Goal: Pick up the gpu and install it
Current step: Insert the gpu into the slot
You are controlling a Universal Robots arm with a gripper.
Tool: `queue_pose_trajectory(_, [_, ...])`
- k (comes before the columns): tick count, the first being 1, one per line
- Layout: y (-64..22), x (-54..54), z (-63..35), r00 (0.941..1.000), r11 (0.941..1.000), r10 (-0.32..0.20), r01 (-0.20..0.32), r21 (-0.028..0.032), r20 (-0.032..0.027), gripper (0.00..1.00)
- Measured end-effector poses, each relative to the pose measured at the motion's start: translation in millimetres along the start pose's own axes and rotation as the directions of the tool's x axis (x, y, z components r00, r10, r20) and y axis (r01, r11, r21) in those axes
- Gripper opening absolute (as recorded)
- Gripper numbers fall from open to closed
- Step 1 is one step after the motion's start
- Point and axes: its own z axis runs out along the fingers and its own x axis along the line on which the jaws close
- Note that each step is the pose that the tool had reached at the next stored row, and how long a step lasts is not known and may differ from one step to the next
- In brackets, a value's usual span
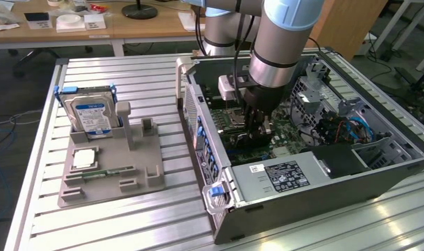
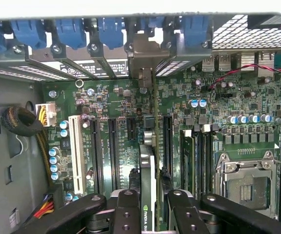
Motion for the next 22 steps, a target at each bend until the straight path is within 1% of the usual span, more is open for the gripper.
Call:
queue_pose_trajectory(5, [0.2, 0.2, 1.7, 1.0, 1.0, 0.0, 0.0, 0.0002, -0.0006, 0.26])
queue_pose_trajectory(11, [0.6, 0.2, 2.4, 1.0, 1.0, 0.0, 0.0, 0.0004, -0.0001, 0.26])
queue_pose_trajectory(12, [0.8, 0.1, 3.4, 1.0, 1.0, 0.0, 0.0, 0.0008, 0.0008, 0.26])
queue_pose_trajectory(15, [1.1, 0.2, 3.7, 1.0, 1.0, 0.0, 0.0, 0.0006, 0.0002, 0.26])
queue_pose_trajectory(16, [10.4, 1.0, 5.8, 1.0, 1.0, 0.0, 0.0, 0.0004, 0.0, 0.99])
queue_pose_trajectory(22, [10.4, 1.0, 5.8, 1.0, 1.0, 0.0, 0.0, 0.0004, 0.0001, 0.99])
